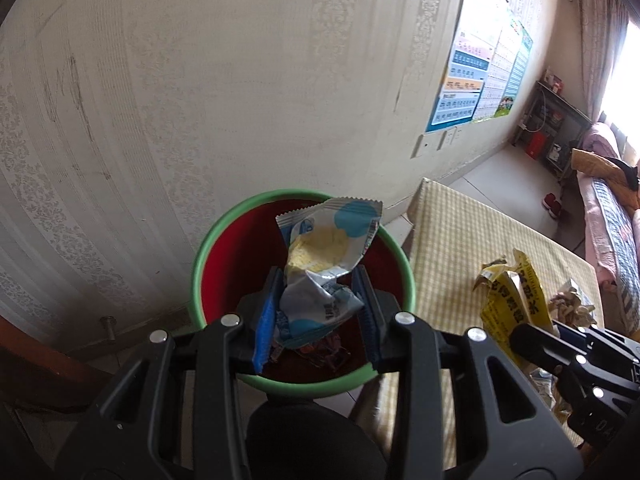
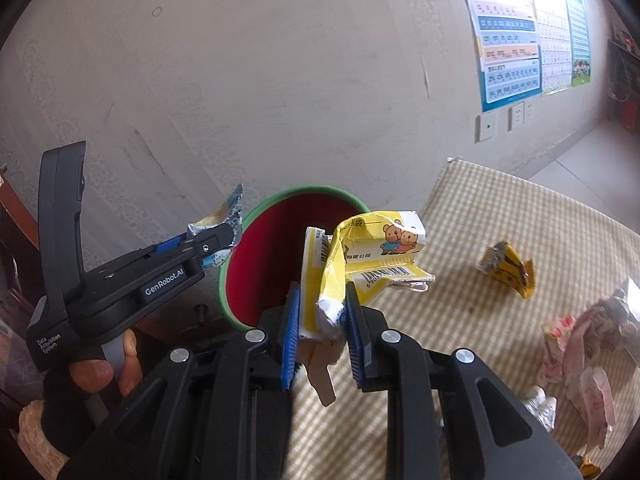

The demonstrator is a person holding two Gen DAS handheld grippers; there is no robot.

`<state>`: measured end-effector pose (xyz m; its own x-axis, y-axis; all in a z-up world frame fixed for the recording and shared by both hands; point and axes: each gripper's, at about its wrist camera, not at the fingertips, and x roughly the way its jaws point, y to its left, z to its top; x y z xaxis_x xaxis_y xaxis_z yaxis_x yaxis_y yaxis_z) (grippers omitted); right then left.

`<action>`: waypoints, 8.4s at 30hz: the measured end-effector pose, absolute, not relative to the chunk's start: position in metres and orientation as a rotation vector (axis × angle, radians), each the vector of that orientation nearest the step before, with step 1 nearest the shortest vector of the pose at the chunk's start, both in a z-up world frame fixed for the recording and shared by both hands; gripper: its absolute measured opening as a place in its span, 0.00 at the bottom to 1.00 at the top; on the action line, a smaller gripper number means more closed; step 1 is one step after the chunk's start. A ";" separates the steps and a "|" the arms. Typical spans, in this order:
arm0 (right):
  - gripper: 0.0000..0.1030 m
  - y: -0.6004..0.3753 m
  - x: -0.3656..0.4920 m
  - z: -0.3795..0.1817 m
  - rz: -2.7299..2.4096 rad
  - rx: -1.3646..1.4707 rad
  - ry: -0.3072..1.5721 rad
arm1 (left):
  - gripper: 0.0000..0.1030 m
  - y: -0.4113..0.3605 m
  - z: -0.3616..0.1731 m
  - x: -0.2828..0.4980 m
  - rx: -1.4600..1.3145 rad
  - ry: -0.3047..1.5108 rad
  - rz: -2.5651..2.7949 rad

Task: Collect trash
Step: 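Carry both held wrappers over the green bin, then open both tools to drop the wrappers into the bin, then grasp the silver-white wrapper with the right tool while the left tool grasps the blue Oreo wrapper, then lift both held wrappers and carry them over the green bin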

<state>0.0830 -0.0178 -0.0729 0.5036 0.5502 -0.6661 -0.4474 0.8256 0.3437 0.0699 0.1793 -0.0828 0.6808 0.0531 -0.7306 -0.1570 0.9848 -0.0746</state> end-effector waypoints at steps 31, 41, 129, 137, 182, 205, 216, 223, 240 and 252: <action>0.21 0.032 0.124 -0.087 0.662 0.093 0.903 | 0.34 0.222 -0.102 0.088 -0.175 0.867 0.177; 0.21 0.031 0.126 -0.087 0.671 0.101 0.898 | 0.34 0.222 -0.107 0.093 -0.180 0.884 0.177; 0.40 -0.223 0.023 -0.140 0.260 0.487 0.930 | 0.62 -0.021 -0.165 0.021 -0.057 1.167 -0.316; 0.41 -0.242 0.014 -0.146 0.213 0.508 0.924 | 0.49 -0.057 -0.199 0.033 -0.053 1.266 -0.340; 0.41 -0.215 0.019 -0.155 0.302 0.460 0.952 | 0.03 -0.007 -0.143 0.040 0.007 1.033 -0.237; 0.41 -0.188 0.007 -0.128 0.322 0.383 0.899 | 0.03 0.019 -0.111 0.028 -0.027 0.913 -0.206; 0.41 -0.178 0.008 -0.125 0.333 0.357 0.902 | 0.04 0.028 -0.106 0.027 -0.053 0.896 -0.201; 0.41 -0.172 0.010 -0.126 0.340 0.344 0.907 | 0.03 0.035 -0.105 0.028 -0.067 0.892 -0.195; 0.41 -0.145 0.011 -0.129 0.377 0.300 0.928 | 0.04 0.059 -0.110 0.031 -0.125 0.898 -0.160; 0.41 -0.136 0.013 -0.133 0.393 0.279 0.945 | 0.04 0.069 -0.112 0.034 -0.148 0.902 -0.146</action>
<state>0.0132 -0.1358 -0.1330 0.5237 0.4433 -0.7275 -0.2034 0.8943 0.3986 0.0336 0.0693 -0.1116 0.6118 -0.1880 -0.7684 0.0639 0.9799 -0.1889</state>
